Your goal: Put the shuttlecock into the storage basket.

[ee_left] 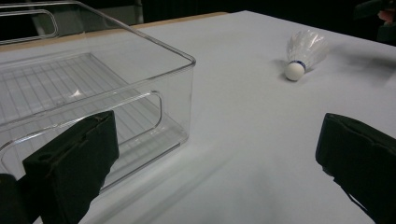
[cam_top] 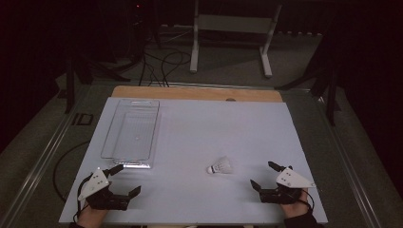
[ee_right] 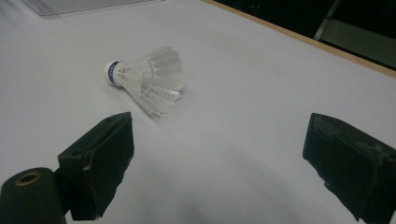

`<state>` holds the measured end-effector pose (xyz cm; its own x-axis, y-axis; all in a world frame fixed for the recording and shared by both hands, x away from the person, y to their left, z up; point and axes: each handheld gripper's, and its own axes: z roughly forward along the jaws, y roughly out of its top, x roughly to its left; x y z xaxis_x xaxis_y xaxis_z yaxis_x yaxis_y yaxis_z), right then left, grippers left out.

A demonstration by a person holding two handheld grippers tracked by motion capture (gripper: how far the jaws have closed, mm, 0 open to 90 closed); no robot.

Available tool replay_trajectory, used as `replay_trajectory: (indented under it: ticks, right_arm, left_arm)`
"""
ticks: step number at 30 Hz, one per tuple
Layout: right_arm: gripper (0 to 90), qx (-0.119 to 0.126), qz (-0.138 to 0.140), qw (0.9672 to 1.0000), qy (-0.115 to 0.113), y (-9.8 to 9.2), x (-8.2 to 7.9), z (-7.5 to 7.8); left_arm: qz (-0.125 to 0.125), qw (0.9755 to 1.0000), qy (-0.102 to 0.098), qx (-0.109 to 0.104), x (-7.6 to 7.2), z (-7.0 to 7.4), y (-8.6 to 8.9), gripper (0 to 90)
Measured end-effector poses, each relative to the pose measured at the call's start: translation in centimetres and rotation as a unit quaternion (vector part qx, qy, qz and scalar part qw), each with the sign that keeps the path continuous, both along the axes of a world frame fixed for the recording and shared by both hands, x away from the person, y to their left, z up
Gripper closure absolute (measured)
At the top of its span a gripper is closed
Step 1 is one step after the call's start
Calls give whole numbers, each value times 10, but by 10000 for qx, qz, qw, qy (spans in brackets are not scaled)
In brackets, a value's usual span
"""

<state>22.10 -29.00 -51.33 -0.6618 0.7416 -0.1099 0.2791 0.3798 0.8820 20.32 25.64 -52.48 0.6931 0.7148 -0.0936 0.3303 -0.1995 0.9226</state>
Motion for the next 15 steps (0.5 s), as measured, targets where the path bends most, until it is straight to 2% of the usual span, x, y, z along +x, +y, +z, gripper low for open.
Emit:
replay_trajectory:
  ticks: [15]
  right_arm:
    - [87, -6, 14, 10000, -15, 2, -1, 1]
  left_arm:
    - [-49, 10000, 13, -10, 1, 6, 2, 4]
